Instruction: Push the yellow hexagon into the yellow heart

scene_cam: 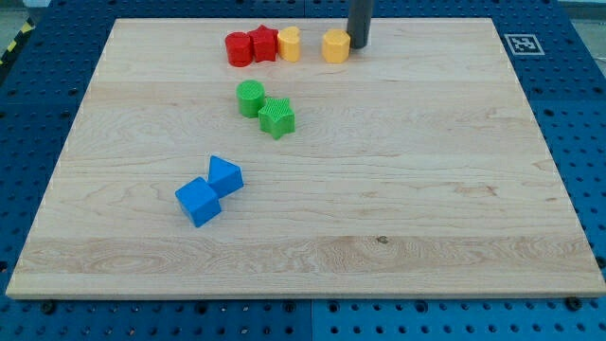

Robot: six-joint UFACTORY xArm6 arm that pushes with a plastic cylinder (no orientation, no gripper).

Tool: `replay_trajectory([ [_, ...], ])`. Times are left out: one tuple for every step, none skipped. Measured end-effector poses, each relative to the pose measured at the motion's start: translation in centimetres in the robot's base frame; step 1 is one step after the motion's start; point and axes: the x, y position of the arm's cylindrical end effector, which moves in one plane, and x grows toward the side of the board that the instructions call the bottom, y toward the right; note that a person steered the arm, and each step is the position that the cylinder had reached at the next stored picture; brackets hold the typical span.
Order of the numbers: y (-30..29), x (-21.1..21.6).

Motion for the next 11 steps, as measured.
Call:
replay_trajectory([
  [-2.1, -1.1],
  [-0.8, -1.0],
  [5.4, 0.5],
  [3.6, 3.2],
  [0.0, 3.3],
  [-0.4, 1.6],
  [-0.4, 1.6],
  [-3.4, 1.4],
  [-4.0, 1.3],
  [-1.1, 3.6],
  [-0.2, 4.1],
])
